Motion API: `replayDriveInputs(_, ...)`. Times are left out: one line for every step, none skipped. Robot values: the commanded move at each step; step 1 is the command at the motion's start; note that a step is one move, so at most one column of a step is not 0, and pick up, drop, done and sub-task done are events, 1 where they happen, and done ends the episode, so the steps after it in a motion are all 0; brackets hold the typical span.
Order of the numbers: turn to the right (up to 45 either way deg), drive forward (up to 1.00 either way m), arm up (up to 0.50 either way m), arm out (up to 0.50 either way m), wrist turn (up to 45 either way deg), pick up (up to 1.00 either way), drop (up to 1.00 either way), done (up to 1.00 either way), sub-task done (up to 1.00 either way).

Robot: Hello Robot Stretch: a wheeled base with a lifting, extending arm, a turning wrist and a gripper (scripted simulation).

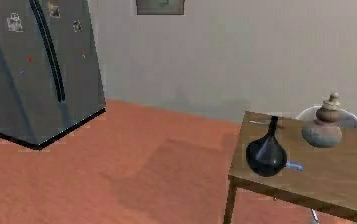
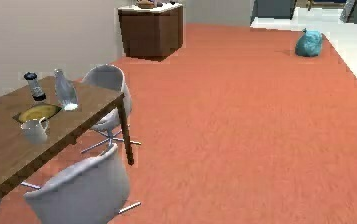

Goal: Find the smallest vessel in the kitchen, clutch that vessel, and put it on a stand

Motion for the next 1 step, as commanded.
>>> replayDriveInputs(45.0,0.00,0.00,0.00,0.0,0.00,0.00,0.00,0.00)
